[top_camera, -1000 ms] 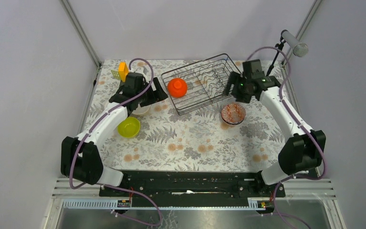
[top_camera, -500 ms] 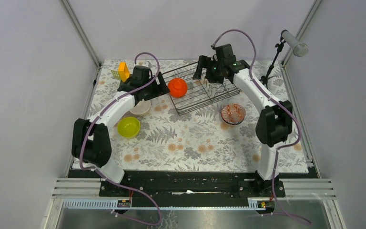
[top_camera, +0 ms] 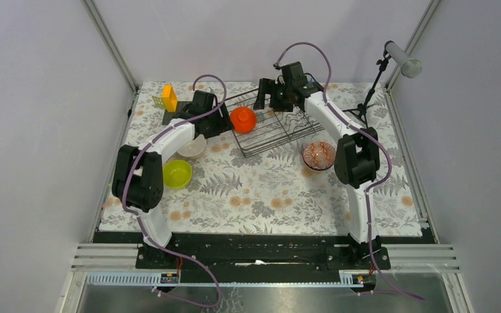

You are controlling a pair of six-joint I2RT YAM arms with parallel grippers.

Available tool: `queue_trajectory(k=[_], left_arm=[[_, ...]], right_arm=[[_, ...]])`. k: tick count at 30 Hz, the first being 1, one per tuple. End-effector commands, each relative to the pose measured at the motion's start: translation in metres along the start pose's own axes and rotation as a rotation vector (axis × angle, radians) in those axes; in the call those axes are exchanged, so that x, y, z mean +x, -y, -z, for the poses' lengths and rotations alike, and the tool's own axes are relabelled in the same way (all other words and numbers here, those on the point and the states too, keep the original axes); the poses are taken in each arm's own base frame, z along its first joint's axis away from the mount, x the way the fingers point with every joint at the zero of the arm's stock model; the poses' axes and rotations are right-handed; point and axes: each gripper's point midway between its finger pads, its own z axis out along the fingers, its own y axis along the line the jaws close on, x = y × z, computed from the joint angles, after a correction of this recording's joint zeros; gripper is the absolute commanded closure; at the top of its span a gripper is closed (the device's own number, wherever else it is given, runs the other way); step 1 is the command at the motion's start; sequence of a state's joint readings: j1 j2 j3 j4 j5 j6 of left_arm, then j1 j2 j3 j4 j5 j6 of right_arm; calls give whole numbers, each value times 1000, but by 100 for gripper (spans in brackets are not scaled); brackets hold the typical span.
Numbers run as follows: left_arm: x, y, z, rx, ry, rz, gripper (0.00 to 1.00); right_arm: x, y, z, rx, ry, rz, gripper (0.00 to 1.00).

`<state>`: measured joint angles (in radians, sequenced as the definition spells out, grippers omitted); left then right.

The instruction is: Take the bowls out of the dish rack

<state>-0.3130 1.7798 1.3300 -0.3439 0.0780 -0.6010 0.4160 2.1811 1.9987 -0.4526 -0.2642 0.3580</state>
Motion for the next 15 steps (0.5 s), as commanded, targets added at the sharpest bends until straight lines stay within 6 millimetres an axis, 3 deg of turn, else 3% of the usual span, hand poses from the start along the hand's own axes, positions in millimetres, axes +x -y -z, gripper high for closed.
queue_trajectory(k=[1, 4, 12, 15], left_arm=[[-18, 20, -5, 32, 49, -5, 33], [-14, 23, -10, 40, 32, -11, 43], [-4, 26, -10, 22, -21, -53, 91], [0, 26, -8, 16, -35, -62, 100]], right_arm=[[-9, -25, -10, -87, 22, 56, 0], [-1, -23, -24, -97, -1, 41, 0], [7, -16, -47, -101, -25, 73, 0], [12, -15, -54, -114, -40, 81, 0]])
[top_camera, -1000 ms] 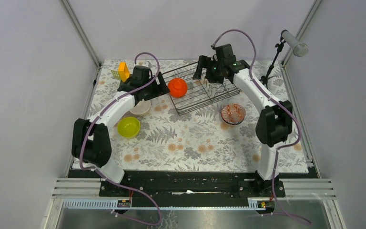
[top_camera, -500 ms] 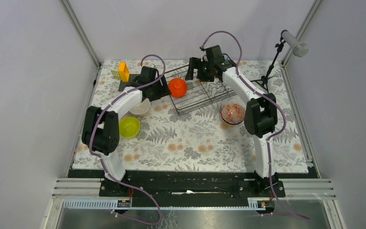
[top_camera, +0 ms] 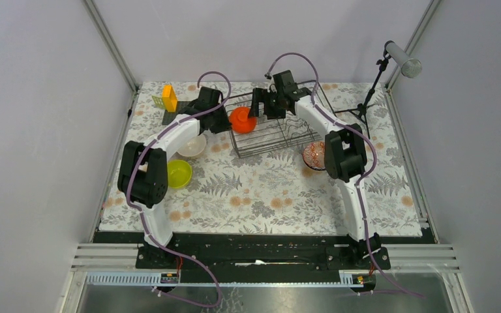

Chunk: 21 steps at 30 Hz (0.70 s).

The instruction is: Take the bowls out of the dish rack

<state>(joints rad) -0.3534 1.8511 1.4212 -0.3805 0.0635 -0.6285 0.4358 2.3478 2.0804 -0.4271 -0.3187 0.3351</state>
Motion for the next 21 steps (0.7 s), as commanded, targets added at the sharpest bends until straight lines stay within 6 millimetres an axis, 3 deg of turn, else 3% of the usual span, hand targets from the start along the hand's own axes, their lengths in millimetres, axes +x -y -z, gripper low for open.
queue_trajectory(k=[1, 6, 14, 21], left_arm=[[-1, 8, 7, 16, -15, -63, 100], [5, 12, 16, 28, -31, -62, 100], [9, 15, 23, 31, -25, -31, 100], [11, 17, 25, 39, -15, -12, 99]], right_arm=[[-18, -22, -1, -81, 42, 68, 0], [-15, -23, -5, -94, 35, 65, 0], [8, -17, -4, -85, -14, 25, 0], [16, -13, -18, -97, -29, -3, 0]])
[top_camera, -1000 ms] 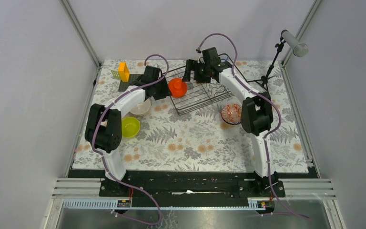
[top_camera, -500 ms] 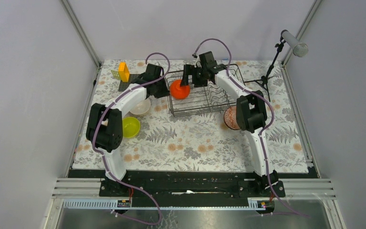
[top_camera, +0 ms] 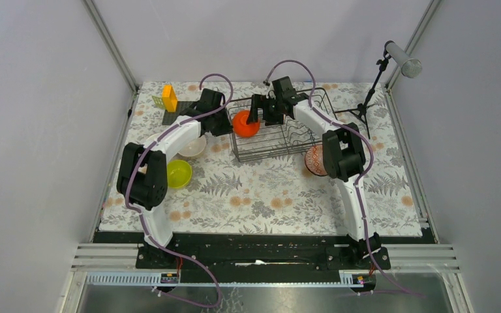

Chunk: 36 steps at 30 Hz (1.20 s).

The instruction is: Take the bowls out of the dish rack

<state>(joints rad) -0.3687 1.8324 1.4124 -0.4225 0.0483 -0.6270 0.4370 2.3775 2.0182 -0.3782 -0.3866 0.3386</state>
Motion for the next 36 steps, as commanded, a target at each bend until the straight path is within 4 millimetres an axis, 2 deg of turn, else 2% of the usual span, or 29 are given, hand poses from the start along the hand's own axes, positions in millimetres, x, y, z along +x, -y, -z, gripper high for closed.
queue_trajectory(k=[1, 14, 19, 27, 36], left_arm=[[3, 17, 18, 61, 5, 2, 99], [8, 21, 14, 91, -8, 21, 99], [9, 21, 13, 92, -15, 18, 99], [4, 21, 12, 84, 0, 14, 99], [-3, 22, 15, 79, 26, 8, 84]], right_arm=[[-11, -18, -1, -55, 37, 17, 0], [-13, -22, -26, -170, 73, -55, 0], [-13, -25, -27, -207, 79, -92, 1], [-28, -40, -1, -215, 133, -65, 17], [-48, -54, 29, -199, 195, -26, 36]])
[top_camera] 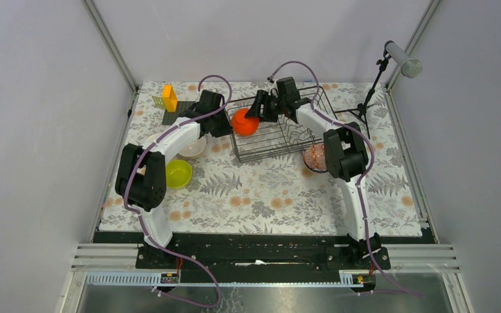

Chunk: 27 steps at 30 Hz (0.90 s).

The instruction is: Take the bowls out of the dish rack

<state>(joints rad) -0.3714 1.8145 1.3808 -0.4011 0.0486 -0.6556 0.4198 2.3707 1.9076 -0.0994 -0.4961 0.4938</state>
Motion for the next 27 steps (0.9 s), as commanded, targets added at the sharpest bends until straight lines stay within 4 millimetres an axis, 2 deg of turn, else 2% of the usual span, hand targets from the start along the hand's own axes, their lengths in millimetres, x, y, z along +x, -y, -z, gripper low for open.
queue_trajectory(k=[1, 5, 9, 12, 18, 22, 27], left_arm=[[-8, 22, 15, 70, 24, -19, 82], [-17, 23, 22, 66, 51, -32, 75], [-23, 22, 30, 59, 70, -38, 67], [-26, 21, 35, 53, 83, -41, 61], [-41, 19, 59, 53, 122, -51, 54], [-51, 20, 81, 76, 160, -46, 50], [-53, 33, 109, 199, 177, -17, 44]], right_arm=[[-31, -47, 31, -45, 88, 71, 37], [-33, -51, 35, -45, 89, 76, 44], [-31, -50, 34, -48, 78, 65, 45], [-36, -50, 40, -31, 92, 65, 45], [-54, -61, 70, -7, 141, 78, 45], [-56, -74, 94, -15, 164, 92, 45], [-55, -94, 121, -48, 176, 98, 45]])
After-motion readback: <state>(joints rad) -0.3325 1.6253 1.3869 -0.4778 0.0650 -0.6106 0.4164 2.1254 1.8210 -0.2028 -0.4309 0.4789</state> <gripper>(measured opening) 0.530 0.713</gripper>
